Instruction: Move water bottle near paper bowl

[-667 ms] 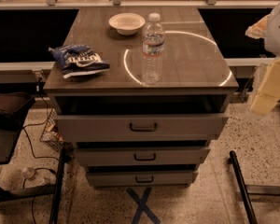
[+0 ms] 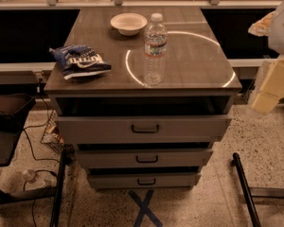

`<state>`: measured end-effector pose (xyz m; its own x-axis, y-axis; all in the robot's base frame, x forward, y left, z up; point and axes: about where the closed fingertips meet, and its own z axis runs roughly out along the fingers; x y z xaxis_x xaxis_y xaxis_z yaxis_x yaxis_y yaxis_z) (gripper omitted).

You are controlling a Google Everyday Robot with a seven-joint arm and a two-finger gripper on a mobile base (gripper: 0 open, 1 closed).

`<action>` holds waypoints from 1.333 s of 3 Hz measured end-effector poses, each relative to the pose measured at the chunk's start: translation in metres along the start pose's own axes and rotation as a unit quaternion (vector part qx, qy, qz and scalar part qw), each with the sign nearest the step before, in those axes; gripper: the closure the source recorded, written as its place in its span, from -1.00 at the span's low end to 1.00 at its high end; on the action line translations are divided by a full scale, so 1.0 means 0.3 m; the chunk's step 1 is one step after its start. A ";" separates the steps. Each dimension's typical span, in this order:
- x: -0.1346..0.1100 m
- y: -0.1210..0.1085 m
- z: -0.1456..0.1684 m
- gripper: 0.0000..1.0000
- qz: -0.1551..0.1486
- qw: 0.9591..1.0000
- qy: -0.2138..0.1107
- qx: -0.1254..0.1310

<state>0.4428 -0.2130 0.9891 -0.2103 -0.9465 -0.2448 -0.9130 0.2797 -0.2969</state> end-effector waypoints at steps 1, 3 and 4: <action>-0.031 -0.052 0.010 -1.00 0.012 0.998 -0.053 0.023; -0.062 -0.230 0.098 -1.00 0.049 0.963 -0.253 0.075; -0.127 -0.284 0.141 -1.00 0.077 0.926 -0.363 0.064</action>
Offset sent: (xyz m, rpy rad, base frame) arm 0.0857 0.0200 0.0322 0.6571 -0.3865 0.0482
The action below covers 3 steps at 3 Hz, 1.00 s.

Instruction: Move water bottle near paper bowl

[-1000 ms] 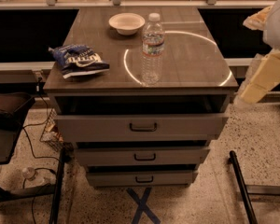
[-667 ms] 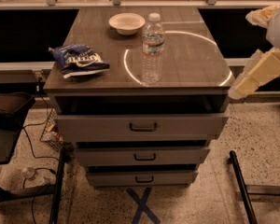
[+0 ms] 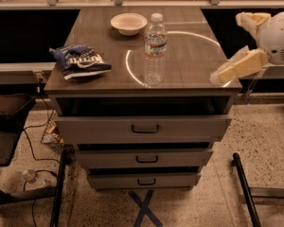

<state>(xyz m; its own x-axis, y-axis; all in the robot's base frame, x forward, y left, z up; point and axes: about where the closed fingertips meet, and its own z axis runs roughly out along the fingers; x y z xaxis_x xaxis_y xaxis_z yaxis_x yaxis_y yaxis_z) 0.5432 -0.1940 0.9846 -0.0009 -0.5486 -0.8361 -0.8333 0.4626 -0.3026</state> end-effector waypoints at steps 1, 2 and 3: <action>-0.081 -0.023 0.090 -1.00 0.037 0.992 -0.116 -0.028; -0.142 -0.031 0.160 -1.00 0.076 0.977 -0.194 -0.050; -0.143 -0.032 0.168 -1.00 0.076 0.976 -0.195 -0.051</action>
Offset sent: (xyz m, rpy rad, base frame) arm 0.0479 0.0613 0.0210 0.5601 -0.0210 0.1595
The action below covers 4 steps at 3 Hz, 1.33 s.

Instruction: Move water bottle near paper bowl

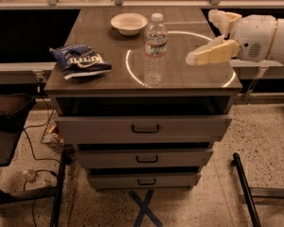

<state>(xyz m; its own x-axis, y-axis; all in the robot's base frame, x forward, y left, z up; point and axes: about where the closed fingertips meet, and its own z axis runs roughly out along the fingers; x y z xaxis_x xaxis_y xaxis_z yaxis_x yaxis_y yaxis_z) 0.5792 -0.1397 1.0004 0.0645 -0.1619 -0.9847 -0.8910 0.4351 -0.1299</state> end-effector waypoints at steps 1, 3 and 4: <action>0.046 -0.035 0.078 -1.00 0.017 1.000 -0.008 -0.018; 0.149 -0.049 0.209 -1.00 0.063 0.995 -0.031 -0.067; 0.217 -0.027 0.298 -1.00 0.085 0.989 -0.056 -0.105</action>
Offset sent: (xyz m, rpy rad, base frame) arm 0.0542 0.0342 -0.0458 0.0915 0.1065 0.1085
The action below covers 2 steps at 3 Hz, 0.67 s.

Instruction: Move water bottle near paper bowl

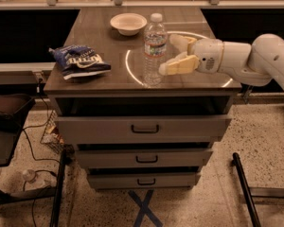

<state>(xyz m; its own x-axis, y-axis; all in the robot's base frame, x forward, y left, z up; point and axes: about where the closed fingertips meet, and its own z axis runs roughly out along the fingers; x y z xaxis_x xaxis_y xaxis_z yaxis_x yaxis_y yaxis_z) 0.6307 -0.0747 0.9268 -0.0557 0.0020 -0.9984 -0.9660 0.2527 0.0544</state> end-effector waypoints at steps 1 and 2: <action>0.032 -0.004 0.045 -1.00 0.008 1.000 -0.011 -0.020; 0.020 -0.009 0.089 -1.00 0.000 0.999 -0.007 -0.037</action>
Offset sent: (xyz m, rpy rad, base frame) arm 0.0168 0.0338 -0.0025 0.0042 -0.0199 0.1030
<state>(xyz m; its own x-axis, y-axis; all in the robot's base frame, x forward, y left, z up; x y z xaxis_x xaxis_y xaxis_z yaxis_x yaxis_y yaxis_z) 0.6399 -0.0496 0.9205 -0.0534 0.0165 -0.9984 -0.9819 0.1808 0.0556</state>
